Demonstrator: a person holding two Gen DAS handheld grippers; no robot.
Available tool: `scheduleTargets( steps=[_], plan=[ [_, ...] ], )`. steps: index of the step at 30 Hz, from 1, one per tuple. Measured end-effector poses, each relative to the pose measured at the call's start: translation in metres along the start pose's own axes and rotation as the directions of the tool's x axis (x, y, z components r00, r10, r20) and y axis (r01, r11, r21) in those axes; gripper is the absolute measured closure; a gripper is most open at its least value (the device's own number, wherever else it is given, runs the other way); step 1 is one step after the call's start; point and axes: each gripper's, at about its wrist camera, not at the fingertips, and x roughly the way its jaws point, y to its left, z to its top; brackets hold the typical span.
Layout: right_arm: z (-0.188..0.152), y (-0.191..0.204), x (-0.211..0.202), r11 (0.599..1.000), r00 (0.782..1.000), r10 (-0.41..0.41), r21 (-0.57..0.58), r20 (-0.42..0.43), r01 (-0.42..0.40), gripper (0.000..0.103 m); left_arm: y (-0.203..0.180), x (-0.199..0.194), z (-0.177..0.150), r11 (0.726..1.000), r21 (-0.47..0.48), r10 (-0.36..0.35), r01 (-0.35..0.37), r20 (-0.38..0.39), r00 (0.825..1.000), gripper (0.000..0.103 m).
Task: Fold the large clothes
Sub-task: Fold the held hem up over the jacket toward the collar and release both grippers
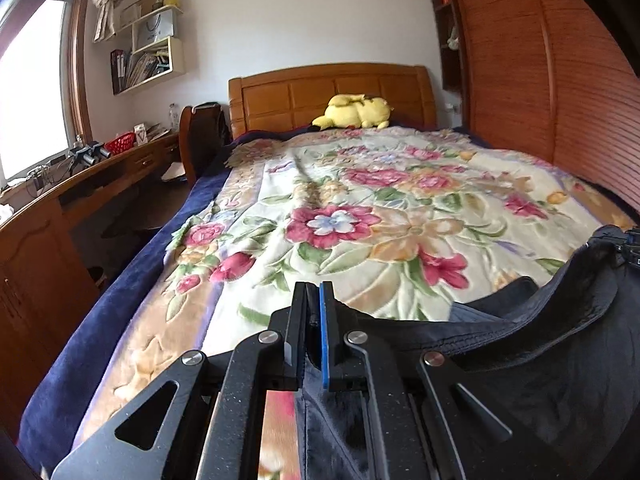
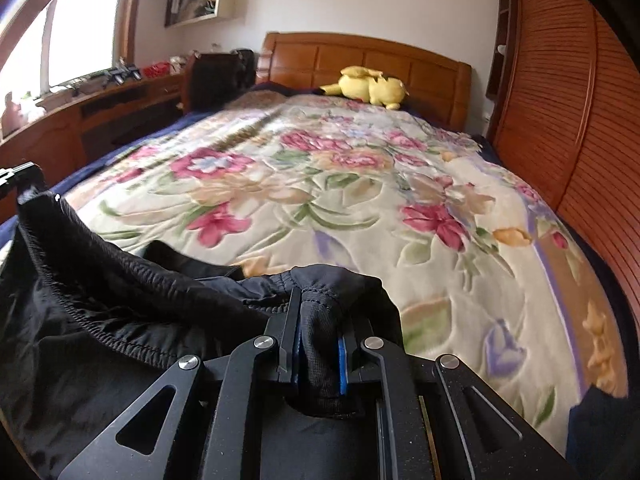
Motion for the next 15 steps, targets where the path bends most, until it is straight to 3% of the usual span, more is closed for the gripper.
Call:
scheduleTargets(
  steps=[4, 6, 8, 9, 12, 13, 14, 15],
  plan=[
    [0.004, 0.003, 0.030, 0.998, 0.997, -0.003, 0.063, -0.077, 0.008, 0.077, 0.004, 0.016, -0.003, 1.000, -0.016, 0.003, -0.005, -0.070, 0.998, 0.092],
    [0.006, 0.002, 0.025, 0.997, 0.997, -0.043, 0.065, -0.062, 0.047, 0.049, 0.009, 0.013, -0.009, 1.000, -0.021, -0.016, 0.014, -0.082, 0.997, 0.083],
    [0.007, -0.003, 0.017, 0.996, 0.999, -0.039, 0.083, -0.031, 0.042, 0.028, 0.012, 0.012, -0.013, 0.999, -0.029, -0.037, 0.034, -0.100, 0.994, 0.067],
    [0.006, -0.005, 0.013, 0.995, 0.999, -0.020, 0.098, -0.027, 0.023, 0.023, 0.013, 0.008, -0.015, 0.998, -0.035, -0.049, 0.046, -0.104, 0.993, 0.065],
    [-0.002, -0.005, 0.008, 0.998, 0.999, -0.012, 0.069, -0.036, 0.014, 0.023, 0.015, -0.008, -0.029, 0.996, -0.038, -0.084, 0.080, -0.101, 0.991, 0.054],
    [-0.005, -0.002, 0.007, 0.999, 0.999, -0.011, 0.049, -0.043, 0.013, 0.023, 0.014, -0.010, -0.032, 0.995, -0.039, -0.091, 0.088, -0.104, 0.990, 0.037],
    [-0.008, -0.001, 0.005, 0.999, 0.999, -0.004, 0.036, -0.049, 0.006, 0.023, 0.015, -0.015, -0.039, 0.994, -0.042, -0.104, 0.100, -0.109, 0.989, 0.028],
    [-0.010, 0.000, 0.003, 1.000, 0.999, 0.007, 0.028, -0.053, -0.006, 0.023, 0.015, -0.018, -0.043, 0.993, -0.043, -0.114, 0.109, -0.113, 0.987, 0.027]
  ],
)
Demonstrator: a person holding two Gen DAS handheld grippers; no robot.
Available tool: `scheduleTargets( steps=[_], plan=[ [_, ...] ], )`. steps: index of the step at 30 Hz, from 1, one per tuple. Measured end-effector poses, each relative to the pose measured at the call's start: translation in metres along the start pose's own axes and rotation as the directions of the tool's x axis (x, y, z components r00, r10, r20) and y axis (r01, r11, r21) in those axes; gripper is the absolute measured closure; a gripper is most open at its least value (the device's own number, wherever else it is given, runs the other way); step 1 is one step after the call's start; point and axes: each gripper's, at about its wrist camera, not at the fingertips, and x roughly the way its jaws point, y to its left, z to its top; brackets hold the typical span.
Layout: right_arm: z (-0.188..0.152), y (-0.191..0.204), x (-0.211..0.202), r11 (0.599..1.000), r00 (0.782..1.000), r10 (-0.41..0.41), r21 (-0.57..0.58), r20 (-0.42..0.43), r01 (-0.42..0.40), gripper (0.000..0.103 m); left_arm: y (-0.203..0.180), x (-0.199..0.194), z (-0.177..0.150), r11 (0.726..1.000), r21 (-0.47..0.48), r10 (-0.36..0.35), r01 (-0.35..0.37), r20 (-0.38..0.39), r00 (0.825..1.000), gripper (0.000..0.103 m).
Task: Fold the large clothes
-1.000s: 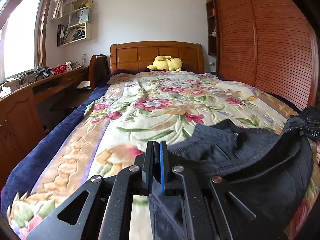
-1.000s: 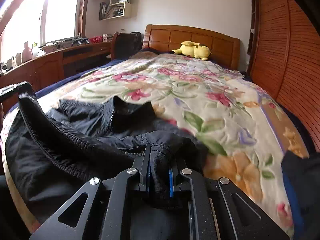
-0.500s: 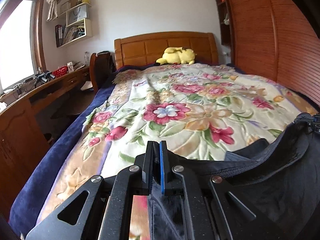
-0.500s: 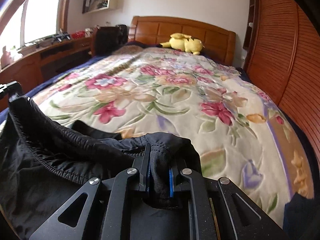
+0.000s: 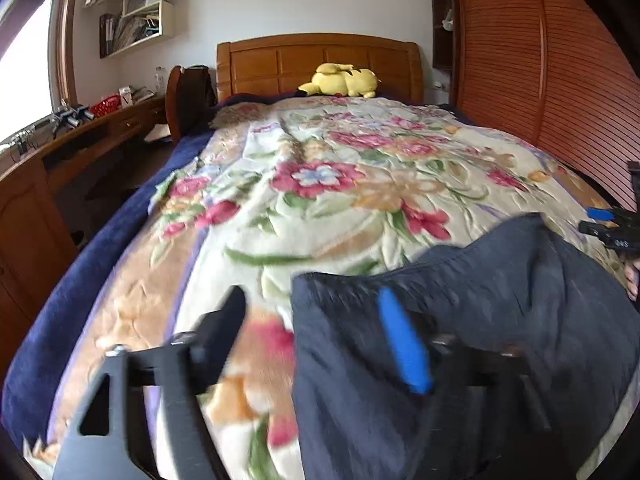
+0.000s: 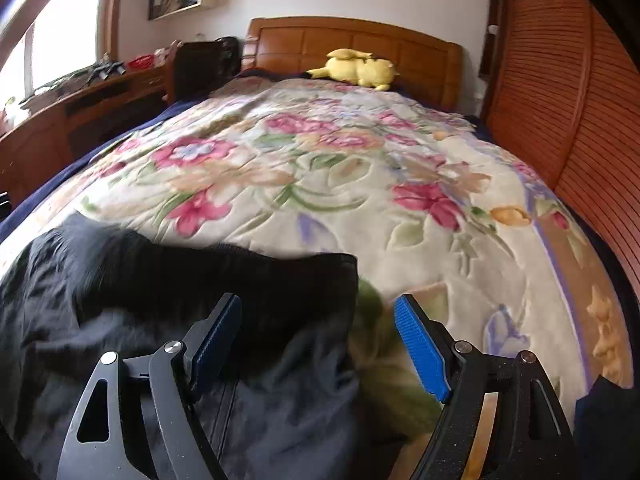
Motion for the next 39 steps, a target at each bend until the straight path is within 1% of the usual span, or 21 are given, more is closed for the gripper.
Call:
scheduleTargets(
  steps=[3, 7, 10, 12, 15, 16, 18, 19, 20, 21, 22, 24, 26, 28, 30, 31, 33, 34, 35, 37, 39],
  plan=[
    [-0.003, -0.004, 0.003, 1.000, 1.000, 0.025, -0.011, -0.006, -0.025, 0.023, -0.002, -0.012, -0.018, 1.000, 0.002, -0.020, 0.020, -0.013, 1.000, 0.027],
    [0.002, -0.005, 0.016, 0.999, 0.999, 0.016, -0.043, -0.040, -0.018, 0.023, -0.001, -0.025, -0.041, 0.999, -0.008, -0.044, 0.044, -0.032, 0.999, 0.027],
    [0.004, -0.008, 0.035, 0.998, 0.995, -0.022, -0.066, -0.096, 0.016, 0.023, 0.002, -0.036, -0.058, 0.998, -0.035, -0.054, 0.053, -0.033, 0.998, 0.027],
    [0.003, -0.012, 0.050, 0.999, 0.988, -0.010, -0.042, -0.153, 0.004, 0.023, 0.003, -0.041, -0.069, 0.997, -0.049, -0.057, 0.055, -0.034, 0.998, 0.027],
    [0.000, -0.016, 0.069, 1.000, 0.977, 0.001, -0.025, -0.212, -0.006, 0.024, 0.003, -0.047, -0.081, 0.997, -0.058, -0.048, 0.046, -0.030, 0.998, 0.027],
    [-0.001, -0.016, 0.074, 1.000, 0.973, 0.012, -0.018, -0.230, -0.016, 0.027, 0.002, -0.048, -0.084, 0.997, -0.057, -0.049, 0.047, -0.031, 0.998, 0.027],
    [-0.002, -0.016, 0.080, 0.999, 0.966, 0.048, -0.004, -0.253, -0.050, 0.050, -0.001, -0.051, -0.089, 0.998, -0.051, -0.047, 0.045, -0.034, 0.998, 0.027],
    [-0.001, -0.016, 0.080, 0.998, 0.966, 0.065, -0.003, -0.250, -0.068, 0.057, -0.003, -0.054, -0.091, 0.998, -0.047, -0.041, 0.040, -0.029, 0.999, 0.027],
    [0.000, -0.015, 0.079, 0.996, 0.967, 0.079, -0.011, -0.241, -0.085, 0.069, -0.004, -0.059, -0.093, 0.999, -0.048, -0.024, 0.023, -0.019, 1.000, 0.027],
    [0.001, -0.013, 0.077, 0.996, 0.970, 0.079, -0.029, -0.229, -0.088, 0.076, -0.005, -0.061, -0.094, 0.998, -0.055, -0.007, 0.006, -0.014, 1.000, 0.027],
    [0.002, -0.011, 0.075, 0.995, 0.975, 0.068, -0.052, -0.211, -0.081, 0.080, -0.006, -0.064, -0.094, 0.997, -0.076, 0.005, -0.005, -0.004, 1.000, 0.027],
    [0.002, -0.008, 0.071, 0.994, 0.981, 0.063, -0.076, -0.184, -0.078, 0.090, -0.009, -0.070, -0.094, 0.995, -0.103, -0.019, 0.021, 0.017, 1.000, 0.027],
    [0.003, -0.007, 0.067, 0.993, 0.988, 0.045, -0.100, -0.149, -0.060, 0.094, -0.014, -0.077, -0.092, 0.996, -0.088, -0.005, 0.008, 0.028, 1.000, 0.027],
    [0.005, -0.006, 0.059, 0.992, 0.996, 0.017, -0.121, -0.093, -0.028, 0.096, -0.016, -0.083, -0.092, 0.996, -0.087, 0.001, 0.003, 0.043, 0.999, 0.027],
    [0.004, -0.010, 0.052, 0.994, 0.999, -0.017, -0.112, -0.040, 0.012, 0.097, -0.017, -0.087, -0.094, 0.995, -0.097, -0.004, 0.010, 0.060, 0.998, 0.027],
    [0.004, -0.013, 0.050, 0.994, 0.999, -0.047, -0.098, -0.023, 0.045, 0.097, -0.017, -0.087, -0.096, 0.995, -0.098, -0.004, 0.010, 0.065, 0.998, 0.027],
    [0.004, -0.019, 0.051, 0.988, 0.990, -0.139, -0.075, -0.012, 0.138, 0.098, -0.019, -0.087, -0.101, 0.995, -0.097, -0.001, 0.009, 0.080, 0.997, 0.027],
    [0.003, -0.020, 0.054, 0.968, 0.971, -0.238, -0.087, -0.011, 0.236, 0.098, -0.019, -0.086, -0.103, 0.995, -0.102, 0.004, 0.005, 0.087, 0.996, 0.027],
    [0.002, -0.021, 0.057, 0.955, 0.959, -0.283, -0.093, -0.013, 0.281, 0.098, -0.020, -0.084, -0.104, 0.995, -0.102, 0.005, 0.004, 0.086, 0.996, 0.027],
    [0.000, -0.029, 0.057, 0.975, 0.976, -0.217, -0.051, -0.035, 0.215, 0.098, -0.022, -0.084, -0.106, 0.996, -0.090, -0.011, 0.019, 0.088, 0.996, 0.027],
    [-0.002, -0.036, 0.046, 0.972, 0.972, -0.236, -0.024, -0.025, 0.235, 0.098, -0.025, -0.086, -0.107, 0.996, -0.082, -0.014, 0.022, 0.092, 0.996, 0.027]
  ],
)
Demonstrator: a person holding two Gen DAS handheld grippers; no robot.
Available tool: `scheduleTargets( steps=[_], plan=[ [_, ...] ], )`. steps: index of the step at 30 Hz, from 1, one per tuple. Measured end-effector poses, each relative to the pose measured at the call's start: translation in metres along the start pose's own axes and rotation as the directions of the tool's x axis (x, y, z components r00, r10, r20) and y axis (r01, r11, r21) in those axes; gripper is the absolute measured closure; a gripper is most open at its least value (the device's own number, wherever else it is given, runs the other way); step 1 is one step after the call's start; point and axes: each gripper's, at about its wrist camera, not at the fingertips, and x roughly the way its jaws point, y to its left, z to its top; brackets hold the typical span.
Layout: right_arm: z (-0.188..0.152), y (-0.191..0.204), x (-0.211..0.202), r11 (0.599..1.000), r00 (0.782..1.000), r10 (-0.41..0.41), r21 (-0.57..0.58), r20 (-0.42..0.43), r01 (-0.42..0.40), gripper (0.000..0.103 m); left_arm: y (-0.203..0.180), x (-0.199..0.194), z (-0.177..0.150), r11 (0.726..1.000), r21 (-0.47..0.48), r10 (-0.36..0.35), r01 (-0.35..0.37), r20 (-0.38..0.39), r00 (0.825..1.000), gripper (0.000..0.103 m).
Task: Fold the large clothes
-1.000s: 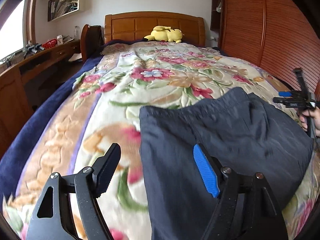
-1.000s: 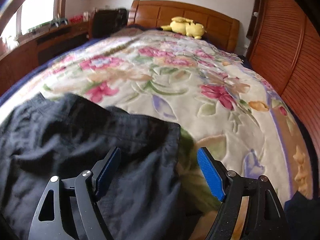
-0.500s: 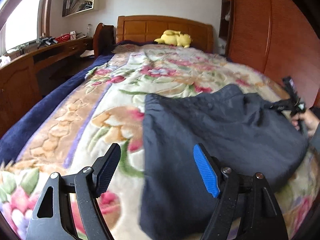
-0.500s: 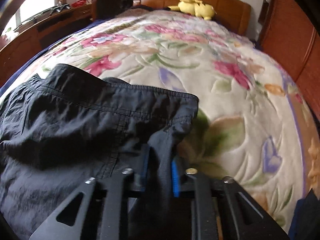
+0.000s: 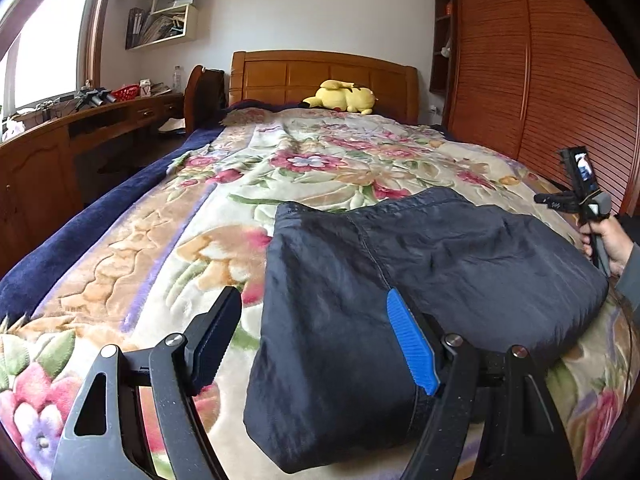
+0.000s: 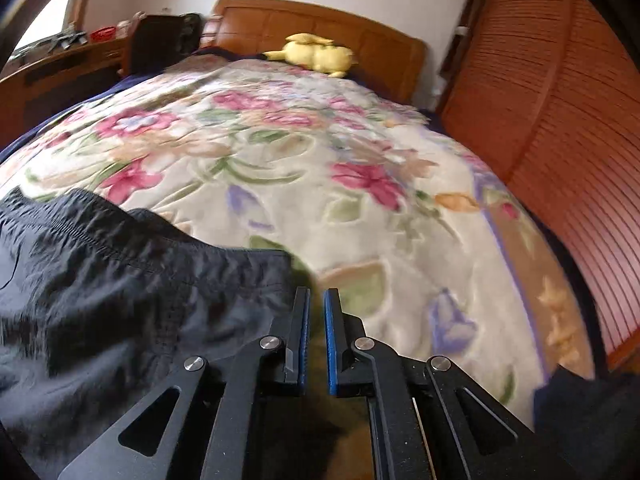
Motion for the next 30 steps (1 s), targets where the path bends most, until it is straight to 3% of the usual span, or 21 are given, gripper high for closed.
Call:
scheduleTargets(
  steps=[4, 7, 8, 9, 11, 19, 30],
  plan=[
    [-0.013, -0.008, -0.038, 0.997, 0.997, 0.072, 0.024, 0.042, -0.073, 0.090, -0.004, -0.003, -0.003, 1.000, 0.013, -0.020, 0.020, -0.002, 1.000, 0.027],
    [-0.037, -0.013, -0.076, 0.995, 0.991, 0.102, 0.009, 0.081, -0.103, 0.062, -0.005, -0.004, -0.004, 0.999, 0.024, -0.024, 0.024, -0.006, 1.000, 0.027],
    [-0.044, -0.014, -0.088, 0.993, 0.989, 0.119, 0.012, 0.088, -0.121, 0.043, -0.006, -0.004, -0.005, 0.999, 0.026, -0.023, 0.023, -0.007, 1.000, 0.027],
    [-0.055, -0.015, -0.099, 0.990, 0.986, 0.140, 0.017, 0.092, -0.142, 0.032, -0.005, -0.004, -0.005, 0.999, 0.030, -0.020, 0.020, -0.009, 1.000, 0.027],
    [-0.075, -0.020, -0.121, 0.986, 0.983, 0.157, 0.032, 0.096, -0.161, 0.025, -0.004, -0.004, -0.007, 0.999, 0.029, -0.020, 0.021, -0.016, 1.000, 0.027],
    [-0.132, -0.022, -0.136, 0.975, 0.980, 0.200, 0.093, 0.019, -0.201, 0.020, -0.001, 0.001, -0.019, 0.999, 0.041, -0.025, 0.028, -0.083, 0.996, 0.027],
    [-0.140, -0.011, -0.124, 0.974, 0.978, 0.198, 0.124, -0.064, -0.189, 0.015, 0.016, 0.010, -0.031, 0.999, 0.003, -0.040, 0.041, -0.153, 0.987, 0.027]
  ],
)
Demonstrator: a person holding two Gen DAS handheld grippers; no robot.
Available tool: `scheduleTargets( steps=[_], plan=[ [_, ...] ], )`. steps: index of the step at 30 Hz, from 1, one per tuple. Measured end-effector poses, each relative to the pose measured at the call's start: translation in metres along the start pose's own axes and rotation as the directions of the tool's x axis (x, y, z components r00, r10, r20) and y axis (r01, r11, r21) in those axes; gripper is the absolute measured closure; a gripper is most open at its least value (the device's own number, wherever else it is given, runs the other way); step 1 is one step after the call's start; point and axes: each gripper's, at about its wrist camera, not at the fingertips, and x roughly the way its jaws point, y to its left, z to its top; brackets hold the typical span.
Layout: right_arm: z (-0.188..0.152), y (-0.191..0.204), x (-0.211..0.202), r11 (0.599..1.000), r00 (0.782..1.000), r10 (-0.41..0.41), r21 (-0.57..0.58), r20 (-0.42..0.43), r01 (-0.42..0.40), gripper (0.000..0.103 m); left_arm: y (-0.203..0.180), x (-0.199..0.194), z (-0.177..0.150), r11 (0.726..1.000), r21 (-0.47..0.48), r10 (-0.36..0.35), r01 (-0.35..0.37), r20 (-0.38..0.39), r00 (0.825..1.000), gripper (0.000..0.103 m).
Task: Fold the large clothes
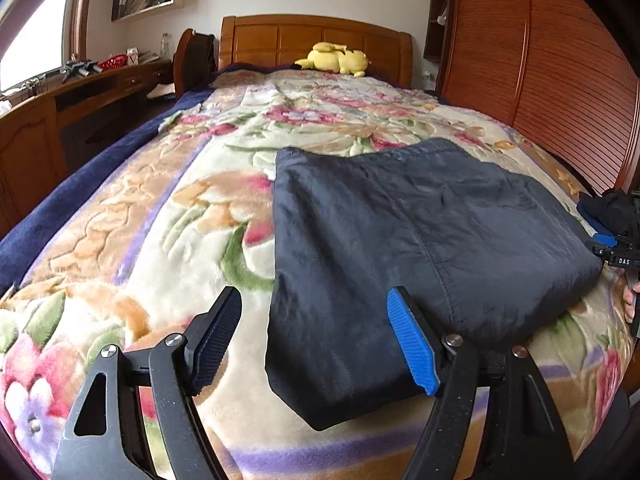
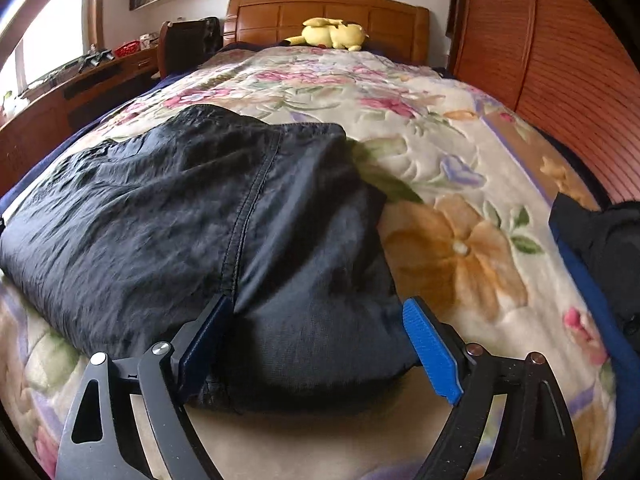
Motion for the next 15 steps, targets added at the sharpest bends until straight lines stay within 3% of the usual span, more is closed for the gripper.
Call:
scheduleTargets(
  steps=[9, 15],
  plan=[
    [-0.004, -0.002, -0.014, 0.997, 0.996, 0.063, 0.041, 0.058, -0.065, 0.015, -0.001, 0.006, -0.003, 1.000, 0.010, 0.007, -0.007, -0.020, 1.000, 0.027],
    [-0.012, -0.001, 0.010, 0.995, 0.995, 0.094, 0.044, -0.032, -0.093, 0.015, -0.002, 0.007, -0.003, 1.000, 0.014, 0.015, -0.014, -0.019, 1.000, 0.027]
  ],
)
